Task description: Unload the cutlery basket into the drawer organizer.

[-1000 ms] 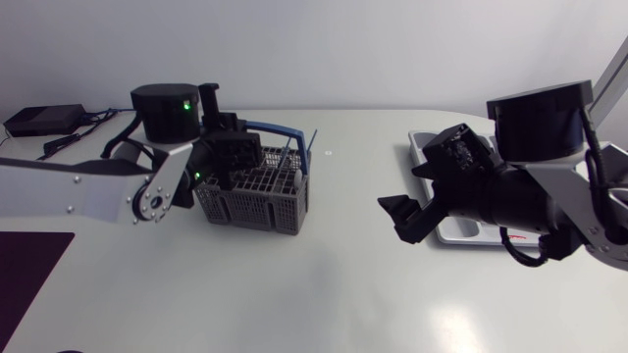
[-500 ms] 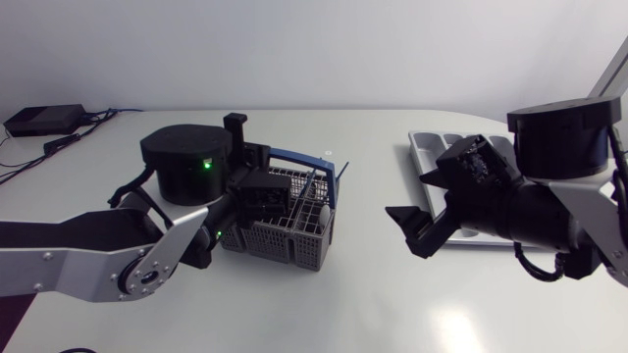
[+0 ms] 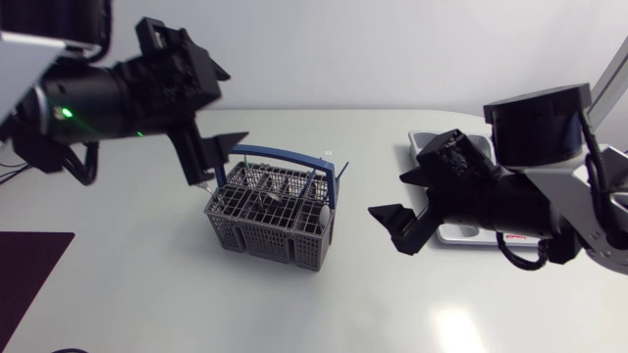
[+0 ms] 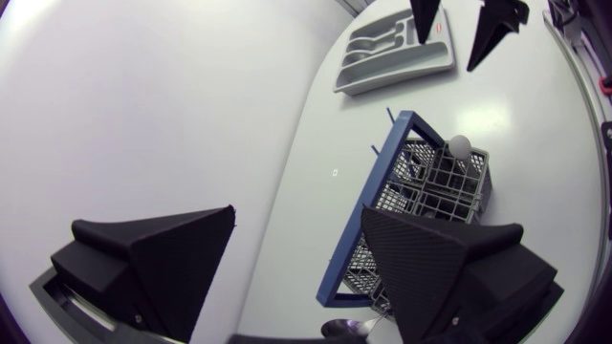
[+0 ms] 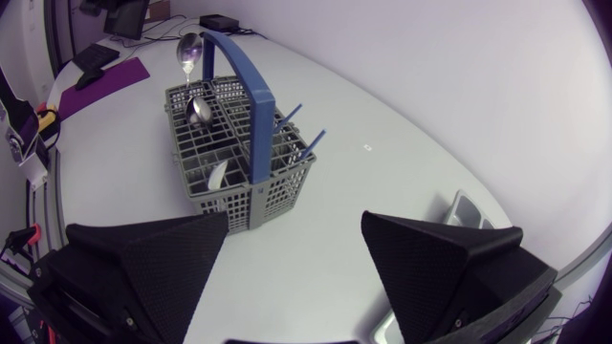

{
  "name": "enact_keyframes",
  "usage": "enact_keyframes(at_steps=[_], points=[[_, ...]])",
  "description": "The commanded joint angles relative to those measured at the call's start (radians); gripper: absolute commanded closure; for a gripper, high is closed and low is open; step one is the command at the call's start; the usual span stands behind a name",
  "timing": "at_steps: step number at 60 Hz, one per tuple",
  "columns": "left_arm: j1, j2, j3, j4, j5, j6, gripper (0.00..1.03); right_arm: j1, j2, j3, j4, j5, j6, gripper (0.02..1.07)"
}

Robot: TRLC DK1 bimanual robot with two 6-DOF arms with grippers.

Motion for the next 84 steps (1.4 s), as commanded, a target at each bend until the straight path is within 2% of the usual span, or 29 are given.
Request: enact_keyframes(at_steps=[1, 6, 13, 22, 34, 42, 47, 52, 53, 56, 62, 68, 84], points=[[0.154, 0.008, 0.079, -0.106, 0.155, -0.065, 0.06, 0.027, 0.066, 0.063, -0.02, -0.025, -0.013, 0.07], [0.258, 0.048, 0.117, -0.162, 0.284, -0.063, 0.06, 0.03, 0.124, 0.105, -0.023, -0.054, 0.001, 0.07], [0.361, 0.121, 0.157, -0.221, 0.421, -0.037, 0.06, 0.03, 0.209, 0.171, -0.024, -0.111, 0.023, 0.07], [0.39, 0.212, 0.197, -0.259, 0.496, -0.002, 0.09, 0.05, 0.278, 0.227, -0.008, -0.118, 0.043, 0.07], [0.384, 0.305, 0.226, -0.274, 0.519, 0.017, 0.13, 0.059, 0.376, 0.286, 0.02, -0.126, 0.043, 0.13], [0.379, 0.332, 0.223, -0.274, 0.522, 0.021, 0.21, 0.057, 0.42, 0.306, 0.049, -0.129, 0.04, 0.25], [0.373, 0.341, 0.209, -0.274, 0.522, 0.03, 0.34, 0.05, 0.451, 0.323, 0.054, -0.154, 0.035, 0.4], [0.363, 0.341, 0.194, -0.274, 0.522, 0.035, 0.46, 0.051, 0.469, 0.332, 0.072, -0.154, 0.032, 0.61], [0.358, 0.341, 0.188, -0.273, 0.522, 0.037, 0.5, 0.053, 0.476, 0.336, 0.075, -0.157, 0.029, 0.68], [0.353, 0.342, 0.18, -0.273, 0.522, 0.037, 0.59, 0.054, 0.485, 0.341, 0.081, -0.175, 0.023, 0.75], [0.336, 0.341, 0.169, -0.279, 0.522, 0.034, 0.77, 0.054, 0.505, 0.355, 0.091, -0.18, 0.015, 0.8], [0.321, 0.336, 0.165, -0.307, 0.522, 0.035, 0.87, 0.047, 0.509, 0.364, 0.089, -0.181, 0.003, 0.87], [0.275, 0.292, 0.105, -0.328, 0.508, 0.03, 0.87, -0.019, 0.508, 0.355, 0.086, -0.183, -0.026, 0.89]])
